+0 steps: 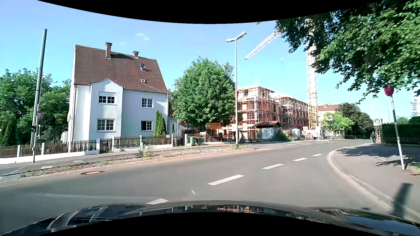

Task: Follow the waypoints while adhering to traffic rules and regulations

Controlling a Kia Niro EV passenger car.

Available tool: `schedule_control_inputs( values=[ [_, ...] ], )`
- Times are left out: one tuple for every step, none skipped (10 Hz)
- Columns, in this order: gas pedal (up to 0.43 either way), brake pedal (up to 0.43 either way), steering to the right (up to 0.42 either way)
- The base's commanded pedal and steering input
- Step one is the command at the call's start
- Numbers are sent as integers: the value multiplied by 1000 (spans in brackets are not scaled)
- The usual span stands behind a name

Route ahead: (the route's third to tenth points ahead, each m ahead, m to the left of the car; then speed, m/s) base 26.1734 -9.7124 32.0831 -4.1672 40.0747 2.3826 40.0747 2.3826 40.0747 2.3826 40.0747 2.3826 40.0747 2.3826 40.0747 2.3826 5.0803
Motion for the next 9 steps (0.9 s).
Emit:
schedule_control_inputs(
  values=[
    [350, 6, 123],
    [331, 6, 128],
    [287, 6, 132],
    [280, 6, 136],
    [268, 6, 141],
    [240, 6, 143],
    [209, 6, 144],
    [209, 6, 147],
    [189, 0, 157]
  ],
)
